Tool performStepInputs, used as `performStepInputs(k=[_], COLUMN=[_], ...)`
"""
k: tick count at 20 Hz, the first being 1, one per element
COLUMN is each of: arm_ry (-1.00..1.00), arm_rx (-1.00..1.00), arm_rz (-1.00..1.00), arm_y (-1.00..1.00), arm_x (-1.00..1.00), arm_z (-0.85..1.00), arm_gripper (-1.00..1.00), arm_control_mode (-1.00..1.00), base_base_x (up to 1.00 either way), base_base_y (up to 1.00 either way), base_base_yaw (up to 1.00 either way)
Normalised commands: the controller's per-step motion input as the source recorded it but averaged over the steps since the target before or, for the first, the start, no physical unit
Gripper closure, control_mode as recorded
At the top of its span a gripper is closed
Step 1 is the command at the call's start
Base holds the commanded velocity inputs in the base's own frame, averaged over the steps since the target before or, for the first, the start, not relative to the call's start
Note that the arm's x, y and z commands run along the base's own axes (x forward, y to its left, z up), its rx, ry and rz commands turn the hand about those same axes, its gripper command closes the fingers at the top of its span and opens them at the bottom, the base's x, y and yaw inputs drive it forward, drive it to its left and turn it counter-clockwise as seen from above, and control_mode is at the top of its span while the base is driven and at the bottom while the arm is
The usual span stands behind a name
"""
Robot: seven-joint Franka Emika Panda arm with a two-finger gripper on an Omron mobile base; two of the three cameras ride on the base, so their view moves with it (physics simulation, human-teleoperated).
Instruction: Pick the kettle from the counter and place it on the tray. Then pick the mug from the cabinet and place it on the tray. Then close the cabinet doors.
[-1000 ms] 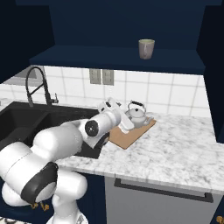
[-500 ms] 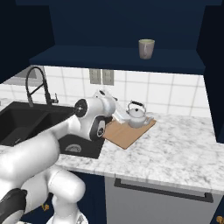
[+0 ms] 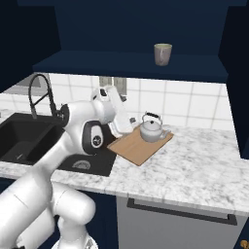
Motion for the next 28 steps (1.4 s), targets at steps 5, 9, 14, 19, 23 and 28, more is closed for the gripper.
performStepInputs(k=[5, 9, 14, 19, 23, 28], arm_ry=[-0.19, -0.29, -0.4, -0.35, -0.14, -0.04], arm_rx=[0.49, 0.59, 0.55, 0.62, 0.46, 0.39], arm_rz=[-0.71, -0.22, 0.0, 0.05, -0.1, -0.15], arm_y=[0.16, 0.15, 0.11, -0.03, -0.02, -0.03], arm_x=[-0.3, -0.17, 0.0, 0.03, 0.37, 0.24], arm_z=[0.49, 0.54, 0.56, 0.18, 0.07, 0.31], arm_gripper=[-1.0, -1.0, -1.0, -1.0, -1.0, -1.0], arm_control_mode=[-1.0, -1.0, -1.0, -1.0, -1.0, -1.0], base_base_x=[0.0, 0.0, 0.0, 0.0, 0.0, 0.0], base_base_y=[0.0, 0.0, 0.0, 0.0, 0.0, 0.0], base_base_yaw=[0.0, 0.0, 0.0, 0.0, 0.0, 0.0])
